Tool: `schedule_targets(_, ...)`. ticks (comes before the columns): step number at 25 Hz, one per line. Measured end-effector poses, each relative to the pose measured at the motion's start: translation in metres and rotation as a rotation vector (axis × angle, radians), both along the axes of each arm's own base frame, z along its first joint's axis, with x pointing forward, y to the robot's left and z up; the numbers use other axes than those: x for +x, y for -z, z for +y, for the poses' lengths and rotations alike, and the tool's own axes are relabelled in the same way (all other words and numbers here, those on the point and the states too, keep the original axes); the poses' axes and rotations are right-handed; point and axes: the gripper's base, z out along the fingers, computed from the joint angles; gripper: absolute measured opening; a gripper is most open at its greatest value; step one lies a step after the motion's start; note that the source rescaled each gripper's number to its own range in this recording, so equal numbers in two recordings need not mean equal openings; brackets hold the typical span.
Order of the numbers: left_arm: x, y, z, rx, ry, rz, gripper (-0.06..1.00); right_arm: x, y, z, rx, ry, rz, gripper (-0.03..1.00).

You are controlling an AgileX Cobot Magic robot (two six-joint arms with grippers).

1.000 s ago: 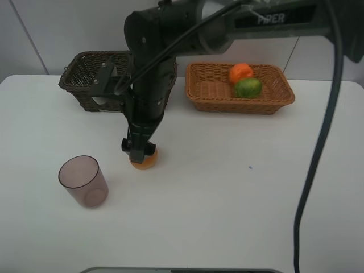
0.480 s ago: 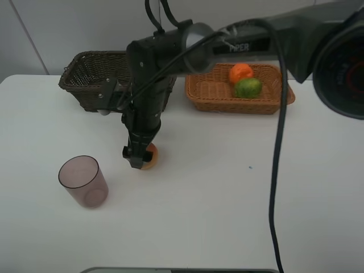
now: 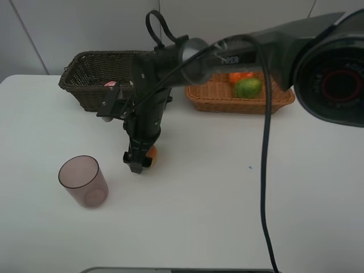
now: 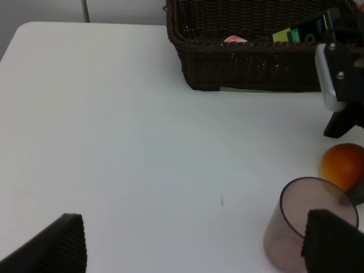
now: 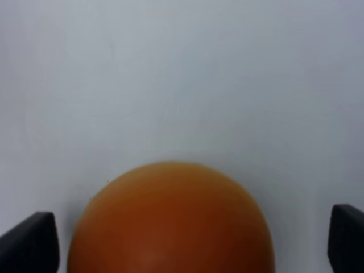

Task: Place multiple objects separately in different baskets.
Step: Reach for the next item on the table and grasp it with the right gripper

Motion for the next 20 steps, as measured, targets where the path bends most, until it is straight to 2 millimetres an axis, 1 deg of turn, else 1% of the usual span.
schedule_targets(7, 0.0, 0.0, 0.0, 0.0, 0.0, 0.0, 0.98, 0.001, 0.0079, 0.0005, -0.001, 0.003, 0.003, 1.0)
schedule_targets(9, 0.0, 0.0, 0.0, 0.0, 0.0, 0.0, 0.98, 0.001, 0.0084, 0.0004, -0.002, 0.003, 0.004, 0.96)
schedule_targets(11, 0.0, 0.0, 0.0, 0.0, 0.0, 0.0, 0.98, 0.0008, 0.0092, 0.0007, 0.0, 0.005, 0.008, 0.86)
schedule_targets(12, 0.0, 0.0, 0.0, 0.0, 0.0, 0.0, 0.98, 0.0006, 0.0092, 0.0008, 0.001, 0.006, 0.01, 0.76)
schedule_targets(14, 0.0, 0.0, 0.0, 0.0, 0.0, 0.0, 0.98, 0.0006, 0.0092, 0.0008, 0.001, 0.006, 0.01, 0.52)
schedule_targets(15, 0.0, 0.0, 0.0, 0.0, 0.0, 0.0, 0.98, 0.0008, 0.0092, 0.0008, 0.001, 0.005, 0.008, 0.42)
schedule_targets(20, 0.0, 0.0, 0.0, 0.0, 0.0, 0.0, 0.98, 0.001, 0.0091, 0.0007, 0.0, 0.004, 0.006, 0.42)
